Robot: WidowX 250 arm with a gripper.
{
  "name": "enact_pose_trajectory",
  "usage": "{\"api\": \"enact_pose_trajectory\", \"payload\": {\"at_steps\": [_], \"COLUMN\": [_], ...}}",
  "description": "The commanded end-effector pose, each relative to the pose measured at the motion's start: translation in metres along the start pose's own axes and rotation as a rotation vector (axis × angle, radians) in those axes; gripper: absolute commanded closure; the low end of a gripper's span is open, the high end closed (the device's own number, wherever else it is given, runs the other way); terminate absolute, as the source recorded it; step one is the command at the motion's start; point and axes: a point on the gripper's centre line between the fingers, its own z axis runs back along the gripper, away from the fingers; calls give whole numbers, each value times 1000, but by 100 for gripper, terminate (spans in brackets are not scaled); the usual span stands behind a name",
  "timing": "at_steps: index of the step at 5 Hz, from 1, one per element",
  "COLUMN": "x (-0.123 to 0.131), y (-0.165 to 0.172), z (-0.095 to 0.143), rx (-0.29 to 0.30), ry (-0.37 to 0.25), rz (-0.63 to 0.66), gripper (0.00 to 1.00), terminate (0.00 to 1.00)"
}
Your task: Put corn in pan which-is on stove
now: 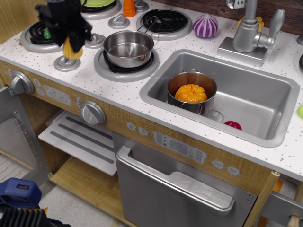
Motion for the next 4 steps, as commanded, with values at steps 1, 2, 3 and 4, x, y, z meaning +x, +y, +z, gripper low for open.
{"api": "enact_pose_trajectory", "payload": {"at_steps": [1,2,3,4], "x": [41,55,60,57], "y": [-6,-23,-37,-44], "z": [29,29,25,13], "rx": [26,10,-10,-44], "ry": [-122,-147,-154,-156], "rz": [-16,-15,-19,-19], "gripper": [100,100,100,100], "terminate": [0,0,0,0]}}
